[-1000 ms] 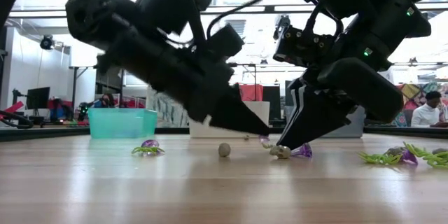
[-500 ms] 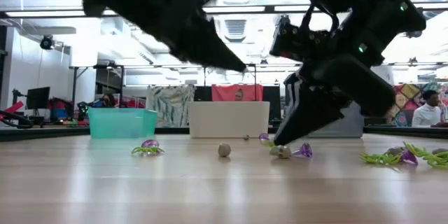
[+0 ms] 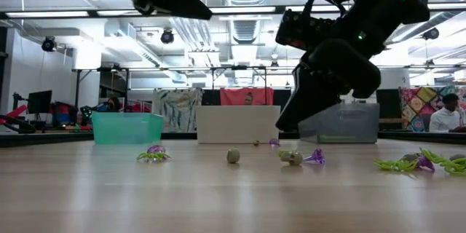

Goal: Sort Halloween decoration
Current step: Put the green spider toy into the black bin

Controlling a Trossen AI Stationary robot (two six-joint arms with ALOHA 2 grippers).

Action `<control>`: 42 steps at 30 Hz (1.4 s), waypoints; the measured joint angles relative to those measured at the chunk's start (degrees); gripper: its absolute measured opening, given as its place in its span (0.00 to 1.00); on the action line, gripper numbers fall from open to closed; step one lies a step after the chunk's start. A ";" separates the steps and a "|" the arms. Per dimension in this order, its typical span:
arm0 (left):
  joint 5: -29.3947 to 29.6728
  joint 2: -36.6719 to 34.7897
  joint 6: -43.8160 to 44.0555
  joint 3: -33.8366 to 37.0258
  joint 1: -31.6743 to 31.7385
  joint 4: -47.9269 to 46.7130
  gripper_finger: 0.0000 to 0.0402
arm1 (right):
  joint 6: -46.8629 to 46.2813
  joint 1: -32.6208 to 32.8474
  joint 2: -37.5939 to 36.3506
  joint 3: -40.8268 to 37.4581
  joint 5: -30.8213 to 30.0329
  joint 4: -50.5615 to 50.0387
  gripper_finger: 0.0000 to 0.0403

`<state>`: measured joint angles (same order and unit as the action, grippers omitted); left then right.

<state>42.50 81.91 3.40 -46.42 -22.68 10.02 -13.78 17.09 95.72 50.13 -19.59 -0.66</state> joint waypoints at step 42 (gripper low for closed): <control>-17.56 39.29 1.64 -10.82 7.91 18.69 0.00 | -41.01 0.23 -4.89 -0.87 9.07 -7.11 0.07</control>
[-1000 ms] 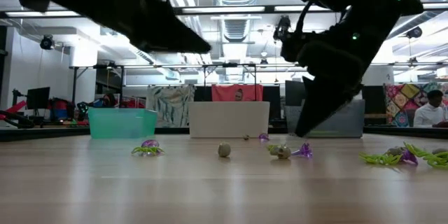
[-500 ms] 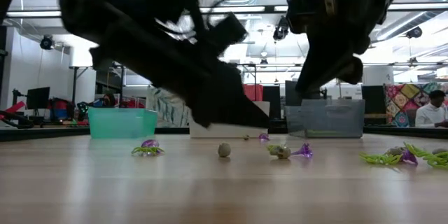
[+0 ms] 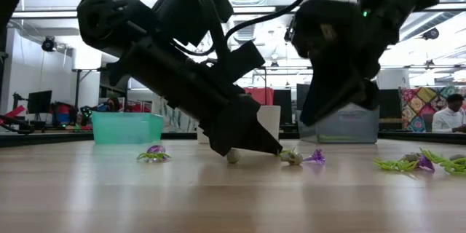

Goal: Sort Halloween decoration
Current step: Put the green spider toy into the black bin

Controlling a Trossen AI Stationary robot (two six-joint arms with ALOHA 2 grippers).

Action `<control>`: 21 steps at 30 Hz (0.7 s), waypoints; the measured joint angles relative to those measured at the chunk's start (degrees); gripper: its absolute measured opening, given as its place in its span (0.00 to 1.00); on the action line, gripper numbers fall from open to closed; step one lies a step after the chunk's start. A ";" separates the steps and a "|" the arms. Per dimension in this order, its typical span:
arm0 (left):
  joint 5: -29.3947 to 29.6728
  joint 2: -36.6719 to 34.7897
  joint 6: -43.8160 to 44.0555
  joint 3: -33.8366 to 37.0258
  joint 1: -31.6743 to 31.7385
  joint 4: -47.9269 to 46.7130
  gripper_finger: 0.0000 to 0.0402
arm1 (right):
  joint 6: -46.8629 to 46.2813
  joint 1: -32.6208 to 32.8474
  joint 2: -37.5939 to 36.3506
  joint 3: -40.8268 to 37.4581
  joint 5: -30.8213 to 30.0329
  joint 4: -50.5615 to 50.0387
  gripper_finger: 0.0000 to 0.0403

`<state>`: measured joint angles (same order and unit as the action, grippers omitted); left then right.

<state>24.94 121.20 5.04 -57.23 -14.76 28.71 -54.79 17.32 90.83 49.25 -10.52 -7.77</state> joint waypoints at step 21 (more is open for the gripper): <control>0.01 -0.10 1.05 0.30 -0.02 -1.16 0.00 | -0.74 -3.50 2.10 -0.40 -1.54 1.95 0.44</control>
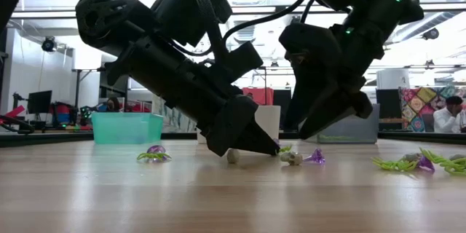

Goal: Sort Halloween decoration
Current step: Put the green spider toy into the black bin

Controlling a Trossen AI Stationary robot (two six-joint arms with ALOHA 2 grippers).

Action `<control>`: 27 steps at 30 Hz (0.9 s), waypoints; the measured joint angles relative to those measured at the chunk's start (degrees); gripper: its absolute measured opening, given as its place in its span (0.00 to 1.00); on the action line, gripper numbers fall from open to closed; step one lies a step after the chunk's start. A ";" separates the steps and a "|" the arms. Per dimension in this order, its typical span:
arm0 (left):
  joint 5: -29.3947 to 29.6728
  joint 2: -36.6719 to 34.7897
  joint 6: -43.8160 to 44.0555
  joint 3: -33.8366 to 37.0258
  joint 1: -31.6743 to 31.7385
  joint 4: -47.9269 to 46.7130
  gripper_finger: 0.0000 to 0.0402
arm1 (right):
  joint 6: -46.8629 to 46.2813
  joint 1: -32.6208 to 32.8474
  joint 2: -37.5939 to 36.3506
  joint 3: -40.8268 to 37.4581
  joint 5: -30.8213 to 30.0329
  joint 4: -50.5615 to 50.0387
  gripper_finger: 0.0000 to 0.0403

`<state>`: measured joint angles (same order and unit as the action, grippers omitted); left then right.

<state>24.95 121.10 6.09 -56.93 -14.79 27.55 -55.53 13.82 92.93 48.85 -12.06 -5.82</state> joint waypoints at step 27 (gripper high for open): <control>0.00 0.07 0.45 0.07 -0.23 0.10 0.00 | -1.03 -0.26 5.30 -0.15 0.00 6.31 0.11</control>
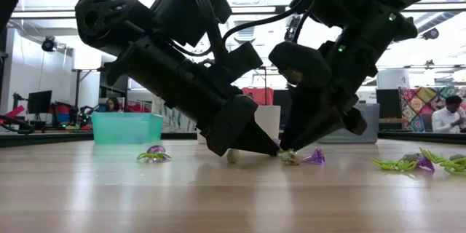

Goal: Sort Halloween decoration
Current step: Put the green spider toy into the black bin

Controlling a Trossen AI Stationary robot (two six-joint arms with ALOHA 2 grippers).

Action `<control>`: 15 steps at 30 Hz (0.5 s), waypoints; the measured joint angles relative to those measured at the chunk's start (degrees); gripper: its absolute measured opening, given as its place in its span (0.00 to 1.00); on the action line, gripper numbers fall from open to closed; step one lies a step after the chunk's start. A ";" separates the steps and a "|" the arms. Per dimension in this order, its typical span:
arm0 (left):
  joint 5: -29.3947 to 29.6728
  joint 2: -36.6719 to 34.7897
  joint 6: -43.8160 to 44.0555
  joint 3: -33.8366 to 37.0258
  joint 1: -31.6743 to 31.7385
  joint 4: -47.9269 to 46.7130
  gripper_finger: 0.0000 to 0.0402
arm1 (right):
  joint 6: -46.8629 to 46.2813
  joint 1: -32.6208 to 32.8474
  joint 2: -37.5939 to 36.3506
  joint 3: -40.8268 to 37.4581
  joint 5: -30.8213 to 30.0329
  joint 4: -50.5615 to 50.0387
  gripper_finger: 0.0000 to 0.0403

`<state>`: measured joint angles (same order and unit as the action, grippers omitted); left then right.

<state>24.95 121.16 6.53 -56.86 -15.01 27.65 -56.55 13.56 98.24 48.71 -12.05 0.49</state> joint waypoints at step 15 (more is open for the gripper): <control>-0.42 -1.72 0.21 0.13 -0.58 -1.81 0.00 | 1.56 0.00 -0.28 0.00 0.07 0.30 0.02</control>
<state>24.53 119.44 6.74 -56.73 -15.59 25.84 -54.99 13.56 97.96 48.71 -11.99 0.79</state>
